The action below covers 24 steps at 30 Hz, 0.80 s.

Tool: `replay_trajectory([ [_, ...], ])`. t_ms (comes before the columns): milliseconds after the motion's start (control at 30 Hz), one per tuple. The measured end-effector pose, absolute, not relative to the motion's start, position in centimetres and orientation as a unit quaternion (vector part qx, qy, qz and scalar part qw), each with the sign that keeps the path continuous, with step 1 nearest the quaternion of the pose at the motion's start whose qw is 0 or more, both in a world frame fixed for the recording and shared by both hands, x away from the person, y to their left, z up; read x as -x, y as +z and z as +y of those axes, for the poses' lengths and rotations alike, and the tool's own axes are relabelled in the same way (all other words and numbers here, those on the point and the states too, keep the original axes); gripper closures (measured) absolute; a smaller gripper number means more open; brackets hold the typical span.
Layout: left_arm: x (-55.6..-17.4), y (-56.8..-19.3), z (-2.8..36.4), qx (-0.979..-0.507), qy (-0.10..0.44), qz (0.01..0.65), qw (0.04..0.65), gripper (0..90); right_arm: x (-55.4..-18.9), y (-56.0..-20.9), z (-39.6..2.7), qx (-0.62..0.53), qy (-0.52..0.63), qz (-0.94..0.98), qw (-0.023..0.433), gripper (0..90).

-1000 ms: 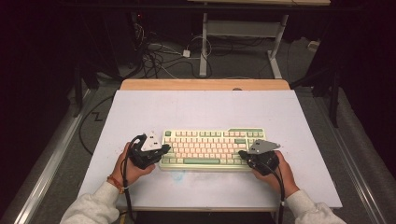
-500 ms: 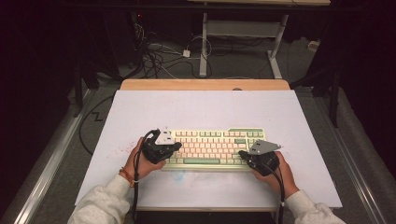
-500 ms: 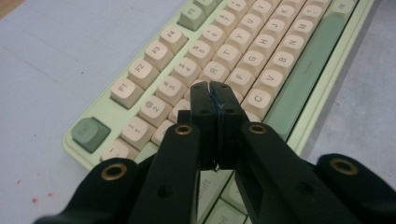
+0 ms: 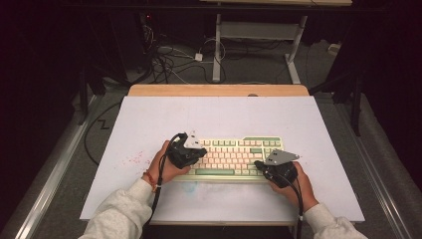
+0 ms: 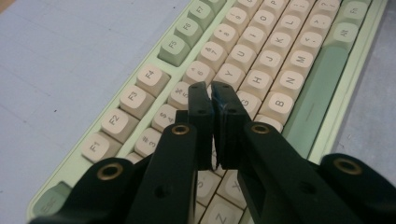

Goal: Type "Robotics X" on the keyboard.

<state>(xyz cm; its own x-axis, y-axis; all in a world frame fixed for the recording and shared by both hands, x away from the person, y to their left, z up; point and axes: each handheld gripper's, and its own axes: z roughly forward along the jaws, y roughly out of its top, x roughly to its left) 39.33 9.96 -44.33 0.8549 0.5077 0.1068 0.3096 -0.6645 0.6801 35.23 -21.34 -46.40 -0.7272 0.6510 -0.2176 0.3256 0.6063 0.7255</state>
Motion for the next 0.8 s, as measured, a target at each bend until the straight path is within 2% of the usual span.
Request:
replay_trajectory([
  [800, -40.5, -45.4, 8.7, -0.914, 0.149, 0.227, 0.301, 85.4, -35.2, -46.4, -21.3, -0.28, 0.338, 0.866, 0.24, 90.0],
])
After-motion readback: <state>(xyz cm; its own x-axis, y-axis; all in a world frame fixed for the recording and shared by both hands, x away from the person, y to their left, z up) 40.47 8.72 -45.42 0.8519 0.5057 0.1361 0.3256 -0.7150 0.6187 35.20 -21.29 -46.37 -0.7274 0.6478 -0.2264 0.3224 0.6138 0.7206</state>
